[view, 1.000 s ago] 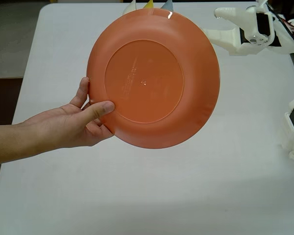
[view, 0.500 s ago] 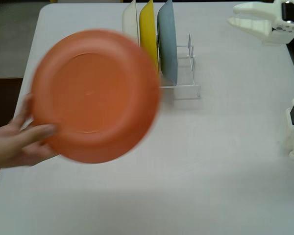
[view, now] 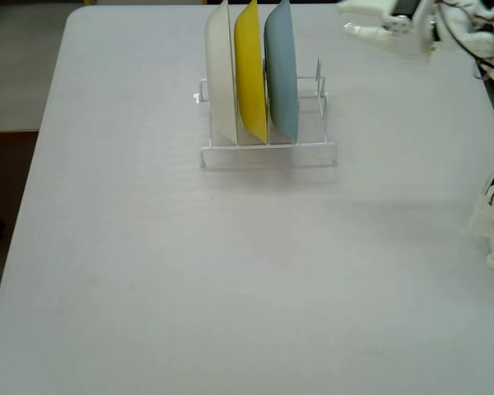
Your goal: Please give me two plates.
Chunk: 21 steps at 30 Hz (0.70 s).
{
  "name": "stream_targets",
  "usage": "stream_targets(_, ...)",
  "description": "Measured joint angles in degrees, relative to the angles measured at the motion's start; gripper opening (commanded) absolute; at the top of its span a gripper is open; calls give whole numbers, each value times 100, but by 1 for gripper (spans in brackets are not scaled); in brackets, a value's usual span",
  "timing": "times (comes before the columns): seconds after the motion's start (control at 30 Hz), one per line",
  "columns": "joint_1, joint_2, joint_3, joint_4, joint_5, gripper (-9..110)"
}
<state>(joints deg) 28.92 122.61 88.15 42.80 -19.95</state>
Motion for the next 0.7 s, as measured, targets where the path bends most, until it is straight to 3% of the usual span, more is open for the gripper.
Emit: stream_targets(0.7,369,-3823,-3190,272,-923,29)
